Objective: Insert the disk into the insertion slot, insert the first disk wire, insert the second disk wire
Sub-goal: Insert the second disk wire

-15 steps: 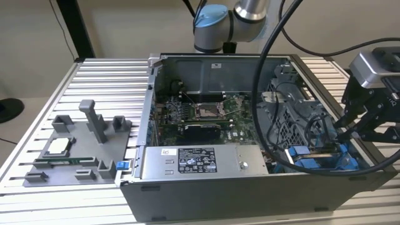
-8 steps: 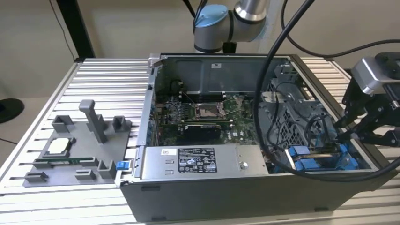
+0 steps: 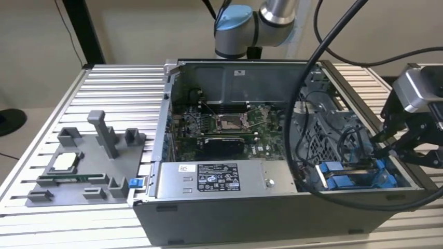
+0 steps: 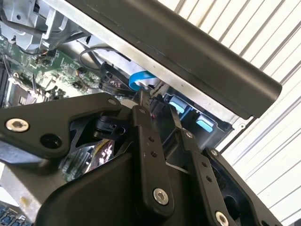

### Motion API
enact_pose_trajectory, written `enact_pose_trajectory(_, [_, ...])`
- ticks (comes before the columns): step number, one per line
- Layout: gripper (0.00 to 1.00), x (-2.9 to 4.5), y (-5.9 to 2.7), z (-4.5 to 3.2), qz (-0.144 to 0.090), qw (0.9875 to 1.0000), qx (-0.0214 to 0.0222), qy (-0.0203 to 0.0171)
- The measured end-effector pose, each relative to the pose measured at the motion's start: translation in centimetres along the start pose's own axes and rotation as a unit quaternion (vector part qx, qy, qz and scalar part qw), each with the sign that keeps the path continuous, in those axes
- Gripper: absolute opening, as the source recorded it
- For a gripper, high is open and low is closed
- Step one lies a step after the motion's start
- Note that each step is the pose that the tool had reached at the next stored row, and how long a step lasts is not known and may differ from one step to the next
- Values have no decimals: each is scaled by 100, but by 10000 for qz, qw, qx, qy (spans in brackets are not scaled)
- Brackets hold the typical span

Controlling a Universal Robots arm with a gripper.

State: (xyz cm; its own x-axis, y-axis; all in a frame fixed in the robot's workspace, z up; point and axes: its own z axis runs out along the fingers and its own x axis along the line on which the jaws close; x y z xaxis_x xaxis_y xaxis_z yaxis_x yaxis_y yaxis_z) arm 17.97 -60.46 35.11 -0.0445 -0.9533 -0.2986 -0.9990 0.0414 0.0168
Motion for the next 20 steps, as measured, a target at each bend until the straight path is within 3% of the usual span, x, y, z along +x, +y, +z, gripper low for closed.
enact_pose_trajectory(2, [100,18,-3,7,-1,10000,-3,-58])
enact_pose_trajectory(4, [100,45,-7,5,-1,10000,-4,-88])
enact_pose_trajectory(15, [100,75,-9,50,-2,9999,-7,-154])
enact_pose_trajectory(16, [0,75,-9,51,-2,9999,-7,-161])
enact_pose_trajectory(20, [0,76,-9,55,-3,9998,-6,-209])
